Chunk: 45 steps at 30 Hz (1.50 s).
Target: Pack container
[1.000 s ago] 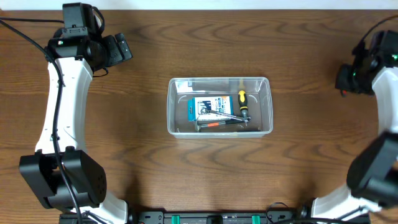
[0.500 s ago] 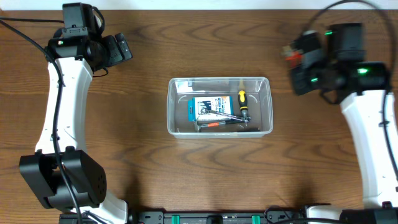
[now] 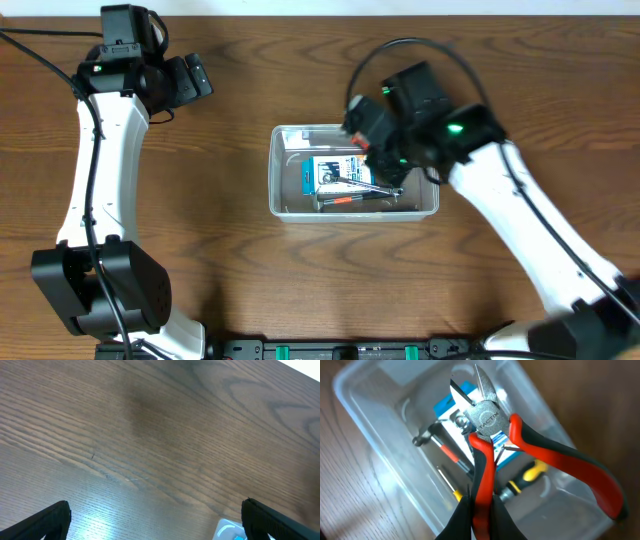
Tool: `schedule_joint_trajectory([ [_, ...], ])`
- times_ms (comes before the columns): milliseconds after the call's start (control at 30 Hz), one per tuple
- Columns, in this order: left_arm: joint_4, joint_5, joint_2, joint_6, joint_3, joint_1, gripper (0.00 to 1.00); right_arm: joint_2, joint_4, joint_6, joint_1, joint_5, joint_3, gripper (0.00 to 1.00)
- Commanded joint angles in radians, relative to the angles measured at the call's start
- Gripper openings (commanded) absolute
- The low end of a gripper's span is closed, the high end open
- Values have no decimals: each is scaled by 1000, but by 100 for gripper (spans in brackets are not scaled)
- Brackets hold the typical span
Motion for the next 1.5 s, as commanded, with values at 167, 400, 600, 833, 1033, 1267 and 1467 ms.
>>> schedule_joint_trajectory([
  [167,-2,2,0,-12,14,2,98,242,3,-13,15,19,6,3],
  [400,-2,2,0,-12,14,2,98,389,3,8,16,19,6,7],
  [600,-2,2,0,-12,14,2,98,413,11,9,16,19,6,18],
  [833,-2,2,0,-12,14,2,98,385,0,37,16,18,42,34],
  [1033,-2,2,0,-12,14,2,98,311,-47,80,16,8,171,45],
  [1267,-2,2,0,-12,14,2,98,181,-135,296,-35,259,336,65],
  [1467,-2,2,0,-12,14,2,98,58,-151,347,-190,362,348,99],
])
